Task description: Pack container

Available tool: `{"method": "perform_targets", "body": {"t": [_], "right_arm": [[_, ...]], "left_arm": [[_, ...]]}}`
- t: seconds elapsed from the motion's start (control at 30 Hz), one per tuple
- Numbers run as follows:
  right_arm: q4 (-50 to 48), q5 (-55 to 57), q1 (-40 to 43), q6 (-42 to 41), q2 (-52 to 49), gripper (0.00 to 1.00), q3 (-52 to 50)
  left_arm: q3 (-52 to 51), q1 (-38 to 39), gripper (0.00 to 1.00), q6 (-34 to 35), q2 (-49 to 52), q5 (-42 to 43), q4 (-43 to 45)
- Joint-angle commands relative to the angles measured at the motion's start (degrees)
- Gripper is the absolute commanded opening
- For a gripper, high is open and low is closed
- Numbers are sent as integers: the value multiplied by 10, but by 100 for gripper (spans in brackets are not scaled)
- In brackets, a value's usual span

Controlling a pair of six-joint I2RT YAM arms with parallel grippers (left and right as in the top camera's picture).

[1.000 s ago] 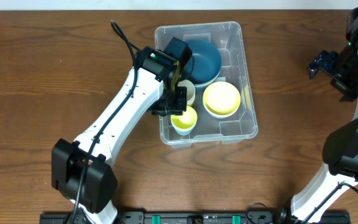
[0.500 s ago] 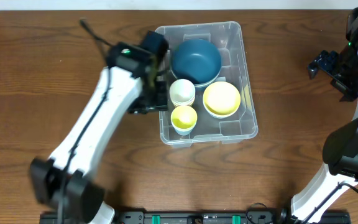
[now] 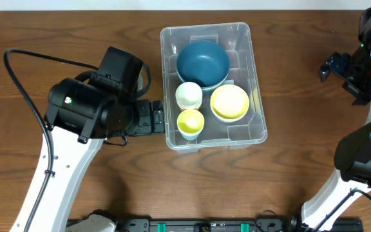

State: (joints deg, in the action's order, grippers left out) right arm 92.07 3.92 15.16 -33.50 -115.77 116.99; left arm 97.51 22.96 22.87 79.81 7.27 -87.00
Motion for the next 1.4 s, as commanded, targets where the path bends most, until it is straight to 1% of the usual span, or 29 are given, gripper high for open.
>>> {"method": "perform_targets", "body": {"t": [0.0,0.2,0.27,0.43,0.5,0.63,0.73,0.87,1.0,1.07,1.17,1.23,1.37], "right_arm": [[0,6,2,-8,7,99,2],[0,6,2,-8,7,99,2],[0,6,2,-8,7,99,2],[0,6,2,-8,7,99,2],[0,6,2,-8,7,99,2],[0,6,2,-8,7,99,2],[0,6,2,-8,7,99,2],[0,6,2,-8,7,99,2],[0,6,2,-8,7,99,2],[1,6,2,-8,7,99,2],[0,6,2,-8,7,99,2],[0,6,2,-8,7,99,2],[1,6,2,-8,7,99,2]], "left_arm": [[5,-1,98,1,-1,-6,-2],[5,-1,98,1,-1,-7,-1],[4,1,98,-2,-1,-7,12],[-12,7,98,-64,-6,-7,85],[-33,7,98,-70,-24,-6,131],[-136,5,98,-88,-113,-6,250],[-242,-8,98,-114,-203,-6,317],[-387,-66,98,-117,-328,-4,386],[-513,-123,98,-117,-444,5,485],[-580,-146,98,-123,-514,19,552],[-647,-160,98,-156,-587,58,629],[-693,-168,98,-195,-635,81,678],[-756,-187,98,-242,-696,103,717]]}}
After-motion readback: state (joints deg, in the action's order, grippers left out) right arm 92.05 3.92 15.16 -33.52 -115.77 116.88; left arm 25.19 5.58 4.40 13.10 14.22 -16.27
